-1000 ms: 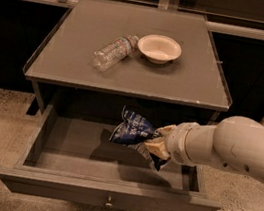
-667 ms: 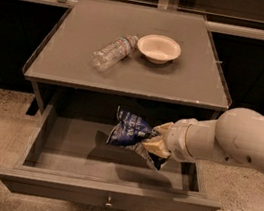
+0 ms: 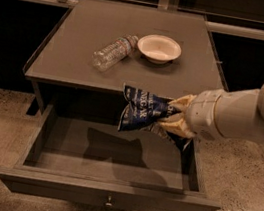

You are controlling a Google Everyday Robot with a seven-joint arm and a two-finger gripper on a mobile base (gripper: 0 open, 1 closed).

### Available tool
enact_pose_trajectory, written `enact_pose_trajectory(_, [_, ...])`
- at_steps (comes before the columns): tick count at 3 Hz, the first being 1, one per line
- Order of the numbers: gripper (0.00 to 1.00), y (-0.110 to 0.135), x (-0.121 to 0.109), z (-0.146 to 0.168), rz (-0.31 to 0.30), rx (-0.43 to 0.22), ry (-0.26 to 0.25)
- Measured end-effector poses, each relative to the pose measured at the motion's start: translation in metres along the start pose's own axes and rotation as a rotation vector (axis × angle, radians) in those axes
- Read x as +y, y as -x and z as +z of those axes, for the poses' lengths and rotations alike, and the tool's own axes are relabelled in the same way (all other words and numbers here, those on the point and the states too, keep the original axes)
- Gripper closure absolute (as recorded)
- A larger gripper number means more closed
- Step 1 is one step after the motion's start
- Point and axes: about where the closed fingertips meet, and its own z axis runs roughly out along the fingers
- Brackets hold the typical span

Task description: Pick blue chip bag from top drawer and place on counter

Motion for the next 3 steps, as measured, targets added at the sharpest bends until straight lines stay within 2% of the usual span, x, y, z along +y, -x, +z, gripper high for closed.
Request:
enact_pose_trajectory(1, [1.00,0.017,-0.031,-0.032,-0.061,-0.012,-0.054])
enact_pose_trajectory(2, [1.00,0.018,-0.031,-0.032,-0.061,-0.013,-0.054])
enact_pose_trajectory(3, [1.00,0.014,-0.050,-0.030,-0.059,-0.001,-0.065])
